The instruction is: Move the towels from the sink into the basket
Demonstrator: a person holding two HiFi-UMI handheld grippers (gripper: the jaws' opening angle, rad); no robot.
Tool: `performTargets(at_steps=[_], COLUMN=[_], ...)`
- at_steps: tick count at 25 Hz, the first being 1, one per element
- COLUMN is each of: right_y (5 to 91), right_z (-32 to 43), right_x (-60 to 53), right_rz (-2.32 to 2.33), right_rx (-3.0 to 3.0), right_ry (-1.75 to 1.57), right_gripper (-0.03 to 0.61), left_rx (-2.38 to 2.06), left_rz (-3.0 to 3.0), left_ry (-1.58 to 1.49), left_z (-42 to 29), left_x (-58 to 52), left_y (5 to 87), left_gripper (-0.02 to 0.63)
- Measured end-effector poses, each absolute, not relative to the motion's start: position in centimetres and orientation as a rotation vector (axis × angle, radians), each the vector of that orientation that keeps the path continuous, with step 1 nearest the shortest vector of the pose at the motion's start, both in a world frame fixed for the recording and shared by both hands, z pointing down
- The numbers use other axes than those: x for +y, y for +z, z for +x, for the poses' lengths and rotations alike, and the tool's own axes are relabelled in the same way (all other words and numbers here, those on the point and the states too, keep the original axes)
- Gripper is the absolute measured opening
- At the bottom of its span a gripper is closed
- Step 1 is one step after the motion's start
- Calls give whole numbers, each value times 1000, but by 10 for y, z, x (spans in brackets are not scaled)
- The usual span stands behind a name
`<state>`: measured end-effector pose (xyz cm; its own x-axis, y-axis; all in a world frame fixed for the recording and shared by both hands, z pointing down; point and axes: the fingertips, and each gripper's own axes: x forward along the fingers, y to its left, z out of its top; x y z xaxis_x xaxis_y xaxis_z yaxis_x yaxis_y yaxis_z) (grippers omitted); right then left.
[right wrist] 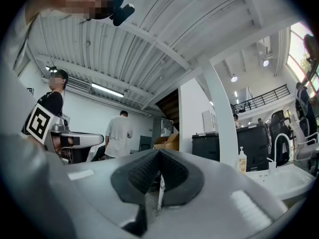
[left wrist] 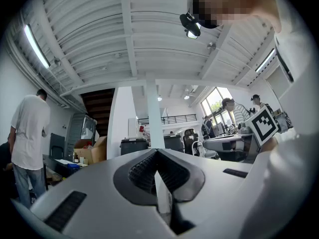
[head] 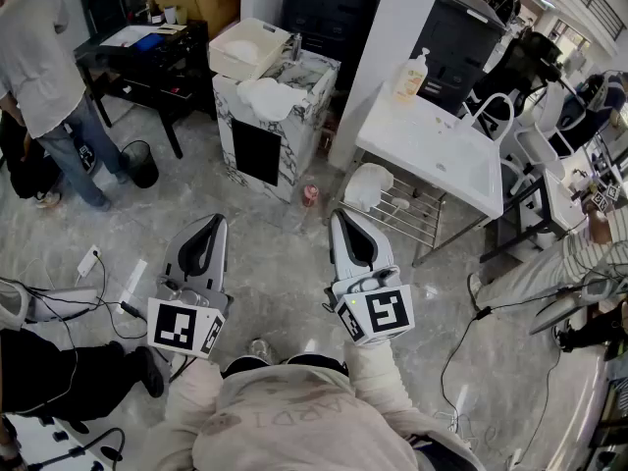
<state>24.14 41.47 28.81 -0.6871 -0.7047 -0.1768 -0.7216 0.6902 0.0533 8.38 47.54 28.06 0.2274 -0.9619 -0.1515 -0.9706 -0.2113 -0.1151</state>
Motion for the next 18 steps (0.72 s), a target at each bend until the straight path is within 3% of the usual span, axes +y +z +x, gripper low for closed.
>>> performTargets(at_steps=[18], right_y=[290], right_z=[205], right_x=[404], right_rz=[-1238], right_rx=[2742], right_ry=[220], right_gripper=[11], left_rx=[1812], left_rz=[-2334], left_ry=[73], left_z=[46], left_x=[461], left_y=[284], left_gripper=[5])
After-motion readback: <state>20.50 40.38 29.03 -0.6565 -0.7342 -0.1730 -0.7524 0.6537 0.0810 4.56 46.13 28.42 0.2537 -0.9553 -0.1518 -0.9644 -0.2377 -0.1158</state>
